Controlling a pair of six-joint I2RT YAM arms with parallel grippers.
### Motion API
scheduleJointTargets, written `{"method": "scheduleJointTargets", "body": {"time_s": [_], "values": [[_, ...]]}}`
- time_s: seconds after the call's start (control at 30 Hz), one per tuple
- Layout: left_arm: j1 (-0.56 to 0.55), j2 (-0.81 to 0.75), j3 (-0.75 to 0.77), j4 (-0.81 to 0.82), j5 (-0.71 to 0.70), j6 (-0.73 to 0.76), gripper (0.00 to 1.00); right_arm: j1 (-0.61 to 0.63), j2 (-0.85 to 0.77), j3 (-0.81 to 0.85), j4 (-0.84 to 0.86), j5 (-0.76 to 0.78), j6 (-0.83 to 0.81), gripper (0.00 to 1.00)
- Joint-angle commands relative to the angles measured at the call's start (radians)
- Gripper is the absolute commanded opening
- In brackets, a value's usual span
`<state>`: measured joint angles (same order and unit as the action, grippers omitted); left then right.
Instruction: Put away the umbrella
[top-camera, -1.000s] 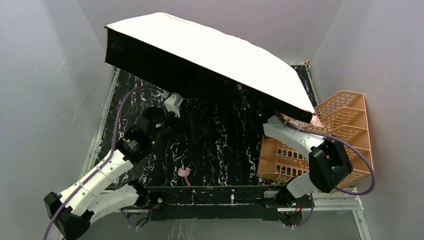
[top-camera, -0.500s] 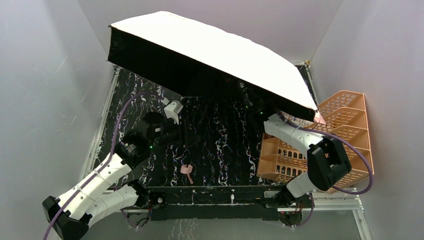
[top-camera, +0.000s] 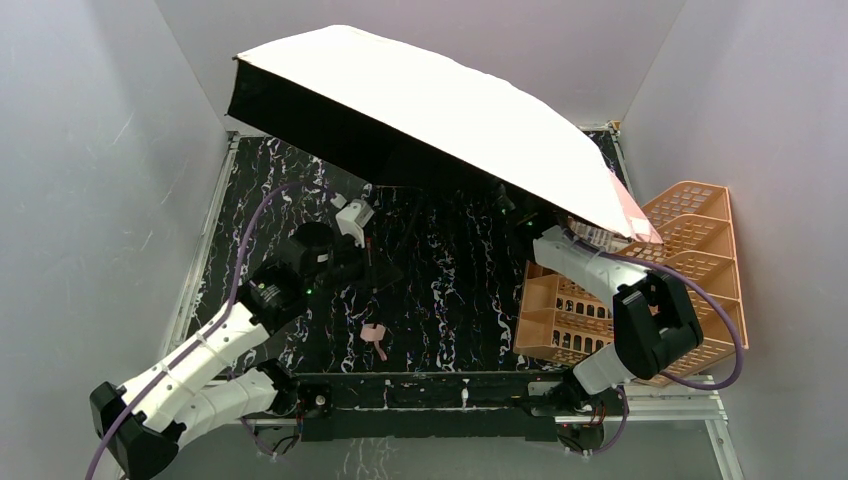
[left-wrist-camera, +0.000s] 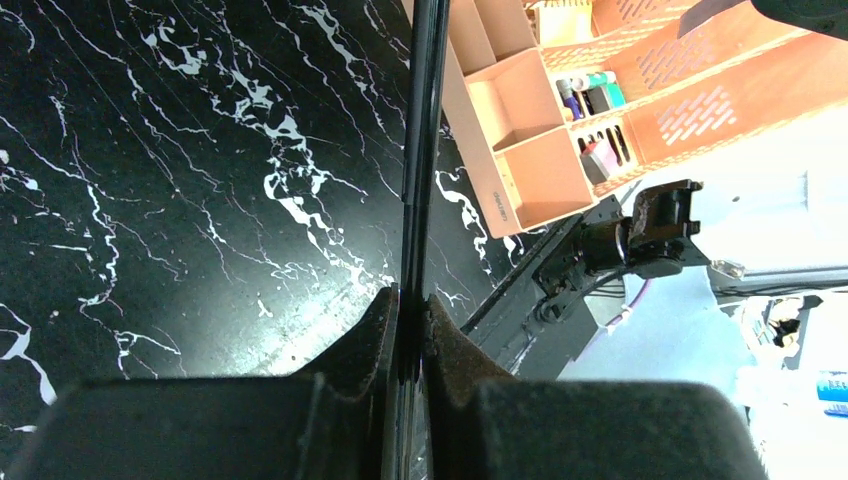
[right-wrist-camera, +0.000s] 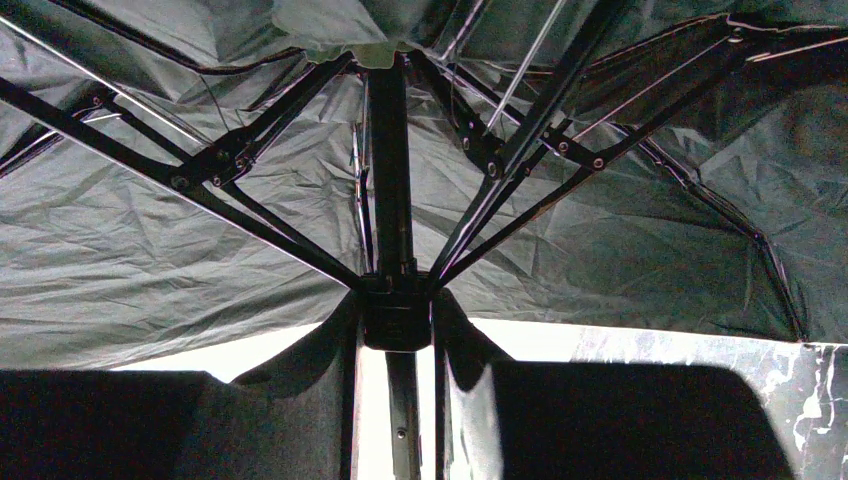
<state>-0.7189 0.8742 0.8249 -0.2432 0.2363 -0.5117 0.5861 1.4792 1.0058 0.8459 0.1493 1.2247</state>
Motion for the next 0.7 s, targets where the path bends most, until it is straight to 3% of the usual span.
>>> {"method": "scheduleJointTargets", "body": {"time_s": [0.0,0.2,0.47,0.67], "values": [[0.006,0.042,0.062,0.082,-0.118,-0.009,0.0,-0.012,-0.014,-0.007,0.074,-0.094,0.033,0.0],[0.006,0.128,0.175,0.227,-0.215,0.039,0.0,0.045,-0.025,-0.054,0.009,-0.244,-0.019,0.0],[0.006,0.246,0.4,0.337,-0.266,0.143,0.0,0.176,-0.079,-0.237,-0.021,-0.183,0.002,0.0],[0.006,0.273,0.434,0.343,-0.275,0.168,0.0,0.205,-0.066,-0.221,-0.025,-0.172,-0.006,0.0]]}}
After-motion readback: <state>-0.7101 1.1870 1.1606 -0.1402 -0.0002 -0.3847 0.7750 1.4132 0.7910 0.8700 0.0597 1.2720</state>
